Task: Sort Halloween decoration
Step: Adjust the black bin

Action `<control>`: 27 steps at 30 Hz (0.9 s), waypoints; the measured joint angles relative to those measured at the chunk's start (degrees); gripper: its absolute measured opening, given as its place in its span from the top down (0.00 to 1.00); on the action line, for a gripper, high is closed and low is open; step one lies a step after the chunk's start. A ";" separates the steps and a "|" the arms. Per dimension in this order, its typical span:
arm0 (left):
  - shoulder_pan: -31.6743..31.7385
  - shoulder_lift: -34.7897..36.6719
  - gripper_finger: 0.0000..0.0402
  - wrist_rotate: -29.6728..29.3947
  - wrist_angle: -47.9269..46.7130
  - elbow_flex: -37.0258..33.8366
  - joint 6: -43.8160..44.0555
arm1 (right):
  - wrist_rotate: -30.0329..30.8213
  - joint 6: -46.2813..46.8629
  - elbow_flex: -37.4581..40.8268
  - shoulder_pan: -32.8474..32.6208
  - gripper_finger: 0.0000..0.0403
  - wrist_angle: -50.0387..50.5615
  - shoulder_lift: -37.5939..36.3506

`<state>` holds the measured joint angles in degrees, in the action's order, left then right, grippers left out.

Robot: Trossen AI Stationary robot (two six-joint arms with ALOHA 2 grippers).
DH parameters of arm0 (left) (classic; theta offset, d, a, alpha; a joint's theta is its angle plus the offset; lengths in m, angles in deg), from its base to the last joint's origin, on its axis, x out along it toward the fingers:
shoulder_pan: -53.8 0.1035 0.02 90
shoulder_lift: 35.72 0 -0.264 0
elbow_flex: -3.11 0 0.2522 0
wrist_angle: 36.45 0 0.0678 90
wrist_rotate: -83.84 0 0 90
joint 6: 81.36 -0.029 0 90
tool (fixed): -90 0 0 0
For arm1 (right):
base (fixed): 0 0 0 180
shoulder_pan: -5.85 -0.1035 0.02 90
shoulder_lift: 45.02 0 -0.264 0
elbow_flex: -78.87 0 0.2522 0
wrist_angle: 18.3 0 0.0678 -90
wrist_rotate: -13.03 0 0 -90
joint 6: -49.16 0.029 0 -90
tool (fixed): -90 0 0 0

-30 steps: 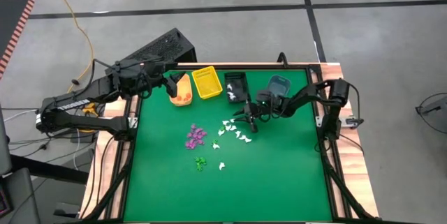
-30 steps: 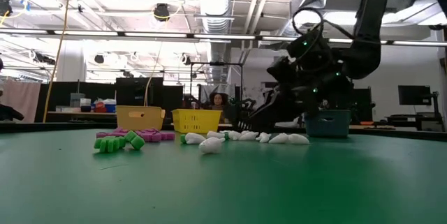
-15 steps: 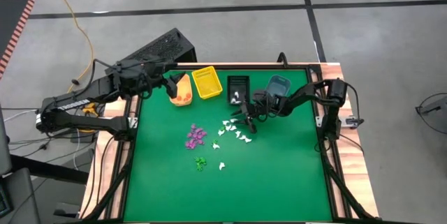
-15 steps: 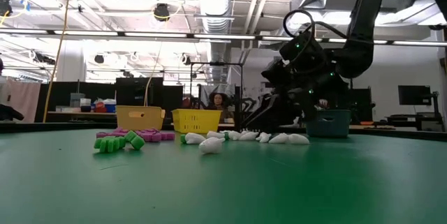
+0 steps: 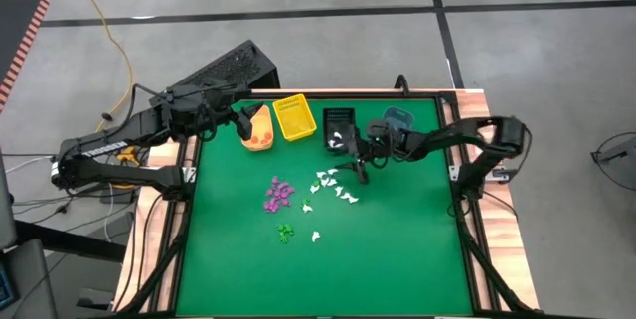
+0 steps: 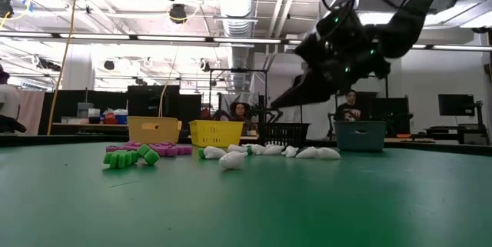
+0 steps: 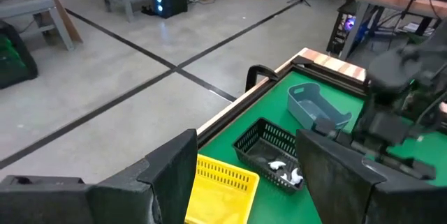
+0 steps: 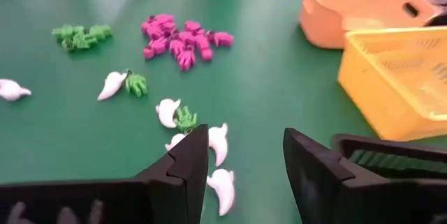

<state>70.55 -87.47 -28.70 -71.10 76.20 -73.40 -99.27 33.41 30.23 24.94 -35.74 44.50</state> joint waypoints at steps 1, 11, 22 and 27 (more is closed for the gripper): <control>0.00 0.00 0.42 0.00 -0.24 0.00 0.00 | 0.01 0.70 -0.01 -0.02 0.56 1.69 -1.29; 0.00 -0.02 0.42 0.02 -0.69 0.00 -0.26 | 3.33 2.89 0.03 -1.36 0.65 10.46 2.71; 0.00 -0.02 0.42 0.04 -0.83 0.00 -0.19 | 8.82 1.32 -0.69 3.72 0.69 6.59 6.50; 0.00 -0.02 0.42 -0.49 -1.26 0.00 -0.86 | 8.93 -0.06 -0.73 5.53 0.69 2.83 6.50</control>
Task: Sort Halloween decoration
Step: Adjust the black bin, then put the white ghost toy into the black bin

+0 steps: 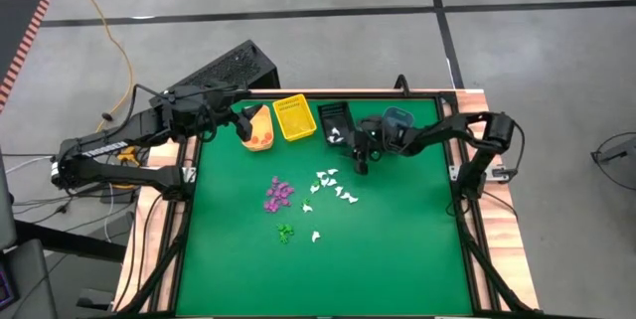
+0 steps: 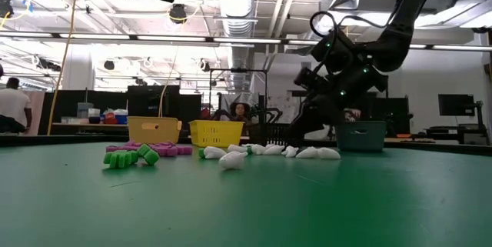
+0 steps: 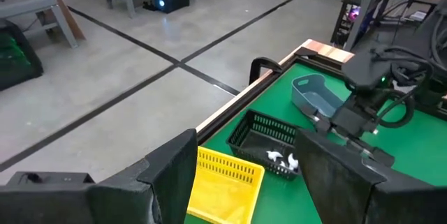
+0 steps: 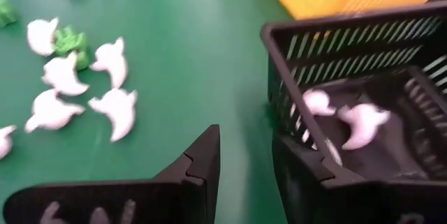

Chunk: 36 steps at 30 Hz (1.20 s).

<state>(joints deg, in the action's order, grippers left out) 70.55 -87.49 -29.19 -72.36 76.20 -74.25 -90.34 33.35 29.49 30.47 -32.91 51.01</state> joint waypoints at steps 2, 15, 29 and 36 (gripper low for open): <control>0.00 0.00 0.42 -0.21 0.01 0.00 -0.02 | 0.04 -1.12 0.00 0.38 0.69 -0.66 -0.02; 0.00 0.00 0.42 0.07 -0.65 0.00 -0.41 | -1.81 3.45 -0.26 1.05 0.69 -2.67 -2.22; 0.00 0.01 0.42 0.18 -1.53 0.00 -0.38 | -3.19 5.42 -0.26 -9.16 0.69 -6.46 0.57; 0.00 0.00 0.42 0.18 -1.53 0.00 -0.37 | -3.97 5.57 -0.24 -8.08 0.69 -11.21 5.47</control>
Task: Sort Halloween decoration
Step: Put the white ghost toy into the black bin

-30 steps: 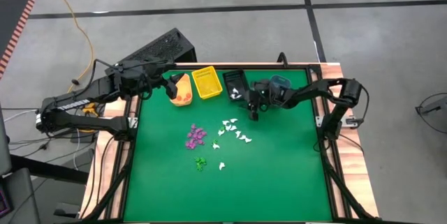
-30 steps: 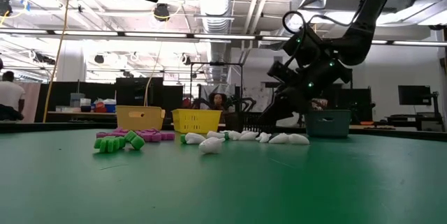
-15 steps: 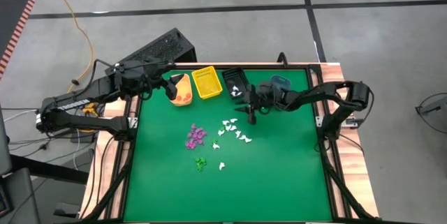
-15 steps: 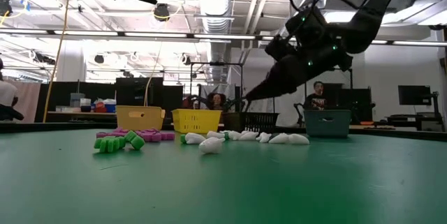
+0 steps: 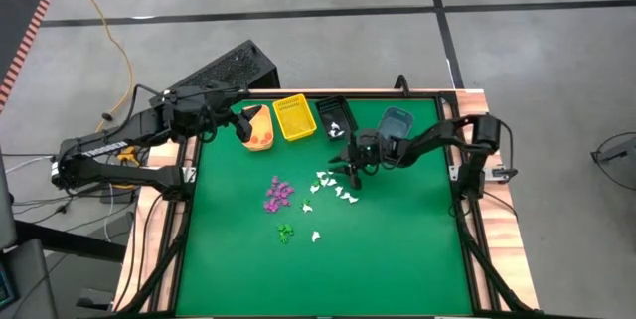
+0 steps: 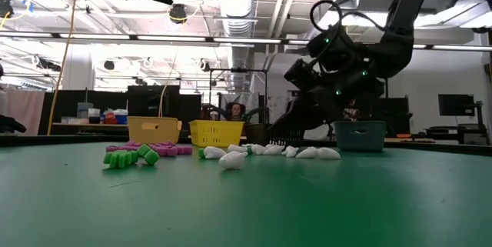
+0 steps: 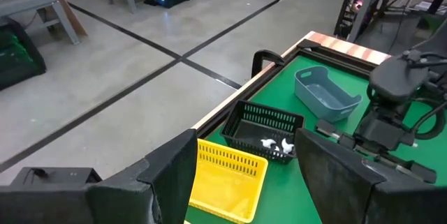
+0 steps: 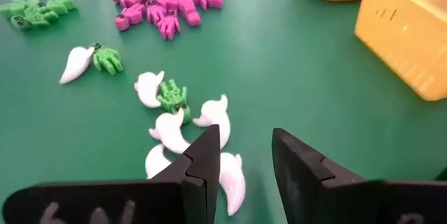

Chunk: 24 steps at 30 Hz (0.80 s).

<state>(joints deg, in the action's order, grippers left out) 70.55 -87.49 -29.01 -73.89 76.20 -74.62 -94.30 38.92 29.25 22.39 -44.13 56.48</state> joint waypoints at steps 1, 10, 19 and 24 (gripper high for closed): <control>0.00 0.02 0.42 0.00 -0.02 0.00 0.02 | -0.69 0.14 0.00 0.16 0.69 -0.15 0.64; 0.00 0.02 0.42 0.00 -0.09 0.00 0.17 | -2.03 -0.58 0.00 0.49 0.69 0.06 2.05; 0.00 0.01 0.42 -0.02 -0.04 0.00 0.83 | -2.20 -6.49 0.00 0.23 0.69 4.14 2.03; 0.00 0.02 0.42 -0.02 -0.03 0.00 0.83 | -2.28 -6.76 -0.04 0.27 0.69 5.46 1.96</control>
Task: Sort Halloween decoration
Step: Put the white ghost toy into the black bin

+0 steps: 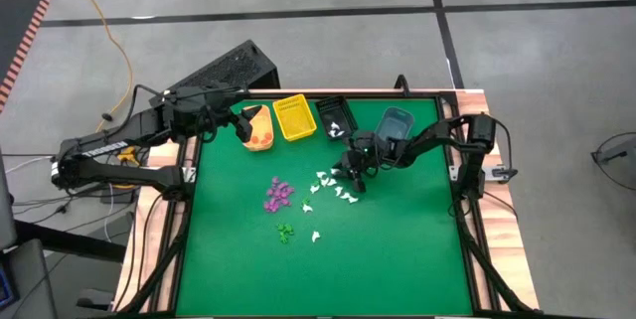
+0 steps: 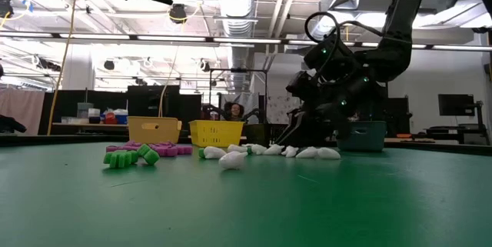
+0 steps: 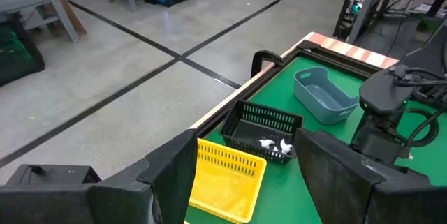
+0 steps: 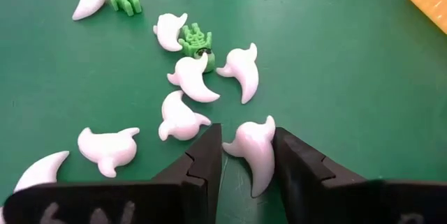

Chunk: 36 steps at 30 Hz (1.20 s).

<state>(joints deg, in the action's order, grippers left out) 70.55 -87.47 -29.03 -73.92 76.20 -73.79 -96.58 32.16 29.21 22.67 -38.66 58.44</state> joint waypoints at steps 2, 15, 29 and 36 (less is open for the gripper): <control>0.00 -0.01 0.42 0.00 0.01 0.00 0.20 | 0.06 0.30 0.00 0.02 0.69 0.11 0.00; -0.01 -0.02 0.42 0.00 0.00 0.00 0.20 | 1.78 2.94 -0.04 0.04 0.84 3.37 -0.11; -0.02 0.00 0.42 0.01 0.01 0.00 0.17 | 2.49 10.45 0.13 0.02 0.84 3.33 -2.42; -0.01 0.00 0.42 0.00 0.36 0.00 0.17 | 7.55 11.20 0.20 0.80 0.84 5.69 -10.47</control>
<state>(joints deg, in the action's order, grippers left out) 70.54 -87.47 -29.03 -73.56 76.20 -73.62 -89.03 43.35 29.40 23.47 -32.97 47.96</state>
